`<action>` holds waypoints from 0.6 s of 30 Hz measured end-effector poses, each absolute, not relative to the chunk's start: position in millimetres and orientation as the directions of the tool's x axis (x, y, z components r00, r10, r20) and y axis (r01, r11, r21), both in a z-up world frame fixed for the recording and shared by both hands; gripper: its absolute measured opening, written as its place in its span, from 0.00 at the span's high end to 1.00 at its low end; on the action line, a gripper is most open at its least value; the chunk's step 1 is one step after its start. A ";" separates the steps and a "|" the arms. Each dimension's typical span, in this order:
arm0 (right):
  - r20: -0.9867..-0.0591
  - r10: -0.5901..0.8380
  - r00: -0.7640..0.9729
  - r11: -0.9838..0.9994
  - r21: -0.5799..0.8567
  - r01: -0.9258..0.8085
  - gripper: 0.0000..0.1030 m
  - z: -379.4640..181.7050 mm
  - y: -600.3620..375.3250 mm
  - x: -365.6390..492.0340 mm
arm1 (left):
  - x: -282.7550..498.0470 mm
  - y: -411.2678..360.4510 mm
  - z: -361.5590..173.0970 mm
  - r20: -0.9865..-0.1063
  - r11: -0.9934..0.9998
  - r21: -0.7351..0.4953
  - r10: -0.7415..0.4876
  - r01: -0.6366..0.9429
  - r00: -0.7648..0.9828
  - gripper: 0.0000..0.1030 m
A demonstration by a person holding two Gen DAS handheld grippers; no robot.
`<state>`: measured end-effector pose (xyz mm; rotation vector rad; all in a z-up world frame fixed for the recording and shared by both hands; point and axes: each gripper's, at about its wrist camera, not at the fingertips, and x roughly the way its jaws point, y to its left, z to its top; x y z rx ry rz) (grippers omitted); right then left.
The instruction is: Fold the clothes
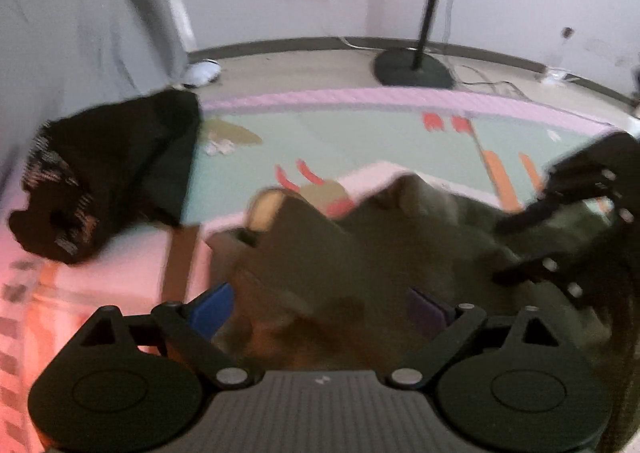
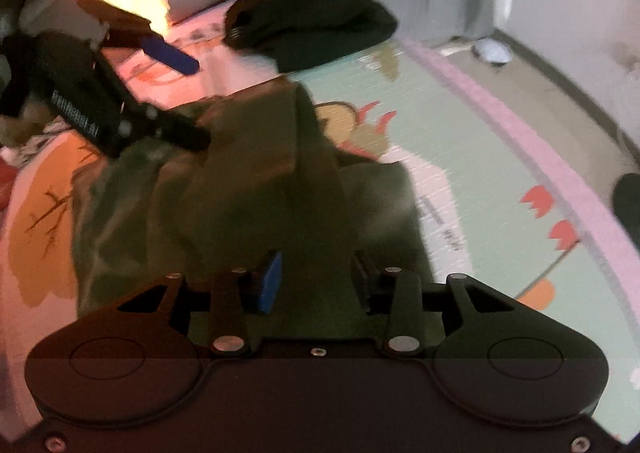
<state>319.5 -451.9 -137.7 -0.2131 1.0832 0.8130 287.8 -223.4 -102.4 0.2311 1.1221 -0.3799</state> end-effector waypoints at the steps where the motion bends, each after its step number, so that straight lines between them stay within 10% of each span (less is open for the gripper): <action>1: -0.844 0.496 0.203 0.688 0.239 -0.685 0.65 -138.5 -449.8 319.4 | 281.2 -222.9 -105.1 -0.907 0.905 -0.028 -0.201 0.424 0.370 0.08; 18: -0.887 0.458 0.061 0.599 0.257 -0.758 0.41 -171.0 -404.7 341.4 | 196.8 -217.5 -118.7 -0.865 0.828 -0.155 -0.378 0.539 0.331 0.08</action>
